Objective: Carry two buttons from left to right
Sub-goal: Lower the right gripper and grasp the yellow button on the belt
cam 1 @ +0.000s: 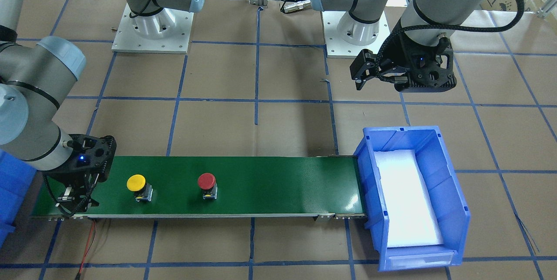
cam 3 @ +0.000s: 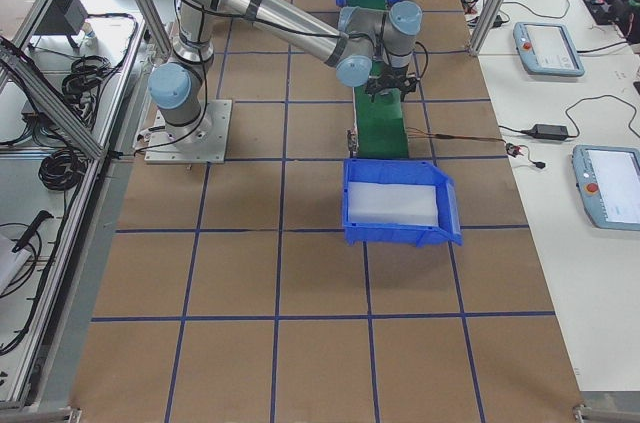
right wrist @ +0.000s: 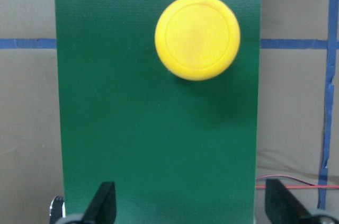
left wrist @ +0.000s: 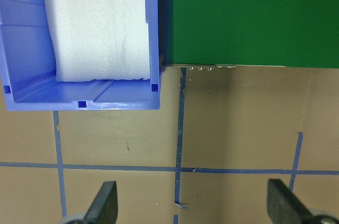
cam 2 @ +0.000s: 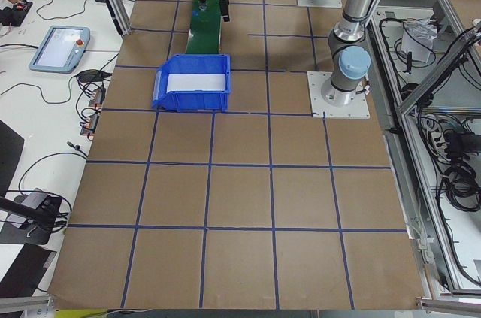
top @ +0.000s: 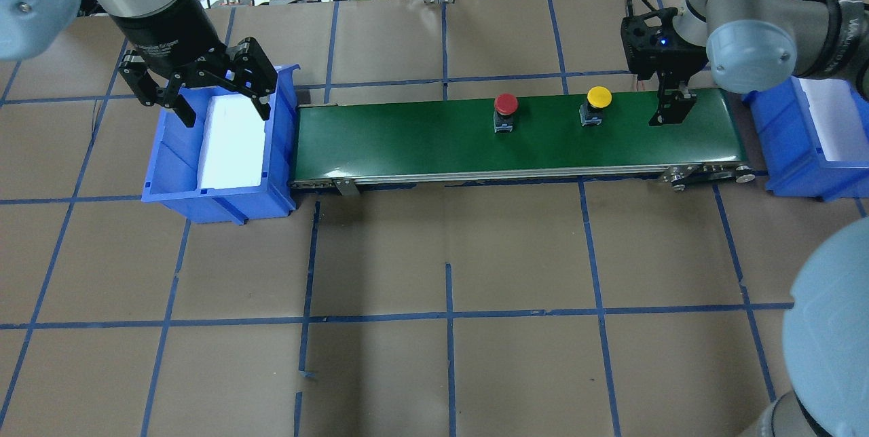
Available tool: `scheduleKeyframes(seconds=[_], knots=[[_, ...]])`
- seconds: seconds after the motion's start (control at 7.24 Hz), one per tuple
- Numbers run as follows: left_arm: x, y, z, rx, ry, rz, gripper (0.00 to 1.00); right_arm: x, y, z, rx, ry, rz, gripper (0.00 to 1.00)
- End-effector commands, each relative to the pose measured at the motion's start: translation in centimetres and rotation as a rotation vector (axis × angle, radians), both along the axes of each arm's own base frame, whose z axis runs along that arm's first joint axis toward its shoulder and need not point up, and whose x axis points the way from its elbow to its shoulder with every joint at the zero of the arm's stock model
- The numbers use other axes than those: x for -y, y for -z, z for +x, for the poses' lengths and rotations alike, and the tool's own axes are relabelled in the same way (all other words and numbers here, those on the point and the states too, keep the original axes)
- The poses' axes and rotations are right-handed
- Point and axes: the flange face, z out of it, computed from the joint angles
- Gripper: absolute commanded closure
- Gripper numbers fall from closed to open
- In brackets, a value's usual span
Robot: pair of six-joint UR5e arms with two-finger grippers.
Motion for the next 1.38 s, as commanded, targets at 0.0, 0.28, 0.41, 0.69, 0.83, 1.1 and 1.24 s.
scheduleKeyframes(seconds=[0.0, 0.28, 0.41, 0.69, 0.83, 1.1, 1.24], knots=[[0.0, 0.0, 0.0, 0.001, 0.0, 0.0, 0.0, 0.0, 0.2, 0.0, -0.005, 0.0, 0.004, 0.0], [0.0, 0.0, 0.1, 0.001, 0.002, 0.0, 0.0, -0.1, -0.2, 0.0, -0.004, 0.006, -0.001, 0.0], [0.0, 0.0, 0.2, 0.003, 0.008, 0.0, 0.0, -0.1, -0.2, 0.1, -0.003, 0.004, -0.001, 0.0], [0.0, 0.0, 0.2, 0.008, 0.009, 0.0, 0.0, -0.2, -0.4, 1.4, -0.005, -0.009, -0.005, 0.0], [0.1, 0.1, 0.2, 0.006, 0.009, 0.001, 0.0, -0.2, -0.6, 2.6, -0.009, -0.003, -0.008, 0.0], [0.0, 0.0, 0.2, 0.01, 0.009, 0.0, 0.0, -0.2, -0.2, 3.2, -0.008, -0.008, -0.002, 0.0], [0.0, 0.0, 0.2, 0.01, 0.009, 0.0, 0.0, -0.2, -0.3, 3.1, -0.01, -0.006, -0.003, 0.0]])
